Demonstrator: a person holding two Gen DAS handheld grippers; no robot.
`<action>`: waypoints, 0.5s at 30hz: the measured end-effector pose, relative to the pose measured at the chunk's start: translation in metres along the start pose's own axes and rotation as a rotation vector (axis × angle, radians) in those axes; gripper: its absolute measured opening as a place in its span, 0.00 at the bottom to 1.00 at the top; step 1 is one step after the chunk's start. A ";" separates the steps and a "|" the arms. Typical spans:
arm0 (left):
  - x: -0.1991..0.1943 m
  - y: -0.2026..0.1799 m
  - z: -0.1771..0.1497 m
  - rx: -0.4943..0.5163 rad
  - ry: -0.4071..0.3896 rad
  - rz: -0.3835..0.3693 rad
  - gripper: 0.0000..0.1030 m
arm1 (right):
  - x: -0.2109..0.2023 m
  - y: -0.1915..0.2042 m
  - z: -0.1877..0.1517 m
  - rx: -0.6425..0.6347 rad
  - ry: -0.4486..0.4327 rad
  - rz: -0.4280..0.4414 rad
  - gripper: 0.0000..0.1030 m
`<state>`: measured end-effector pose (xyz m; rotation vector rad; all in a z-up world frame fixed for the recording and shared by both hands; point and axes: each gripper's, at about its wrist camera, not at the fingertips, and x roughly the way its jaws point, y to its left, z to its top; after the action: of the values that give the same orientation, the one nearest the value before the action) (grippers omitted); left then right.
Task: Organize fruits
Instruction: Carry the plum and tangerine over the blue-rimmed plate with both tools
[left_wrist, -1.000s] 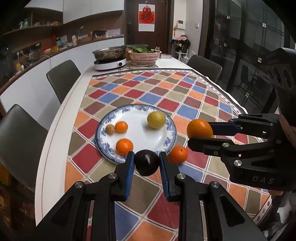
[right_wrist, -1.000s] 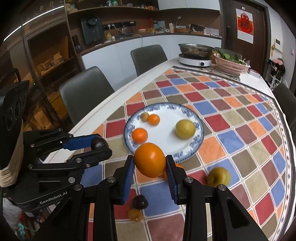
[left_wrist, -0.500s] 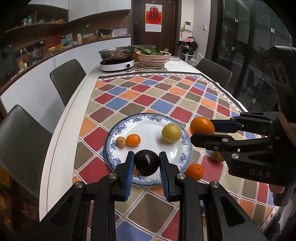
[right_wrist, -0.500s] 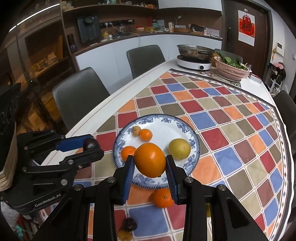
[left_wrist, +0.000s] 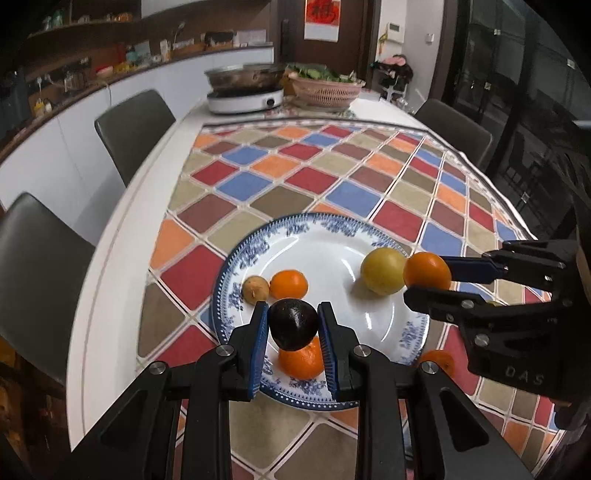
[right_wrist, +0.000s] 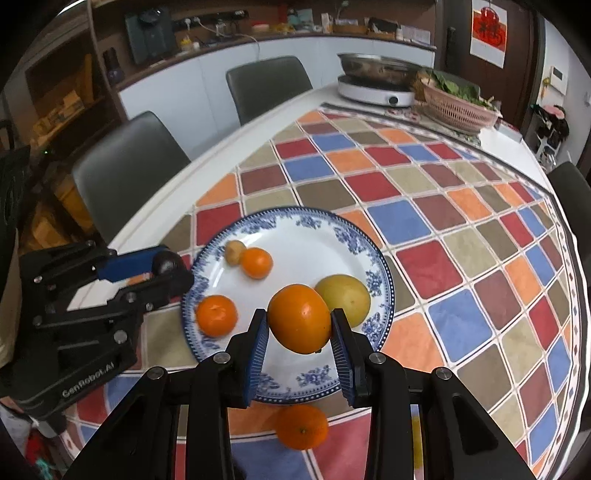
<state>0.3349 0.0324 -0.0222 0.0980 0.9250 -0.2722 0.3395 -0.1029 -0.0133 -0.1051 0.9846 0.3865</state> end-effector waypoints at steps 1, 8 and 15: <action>0.006 0.000 0.000 -0.003 0.016 0.001 0.26 | 0.005 -0.001 0.000 -0.002 0.012 0.000 0.34; 0.033 0.002 0.000 -0.012 0.087 -0.002 0.26 | 0.026 -0.009 -0.007 0.015 0.066 -0.006 0.34; 0.047 0.004 0.006 -0.045 0.117 -0.010 0.27 | 0.038 -0.014 -0.008 0.037 0.091 0.001 0.34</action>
<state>0.3674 0.0262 -0.0566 0.0686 1.0475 -0.2568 0.3567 -0.1074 -0.0500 -0.0896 1.0809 0.3671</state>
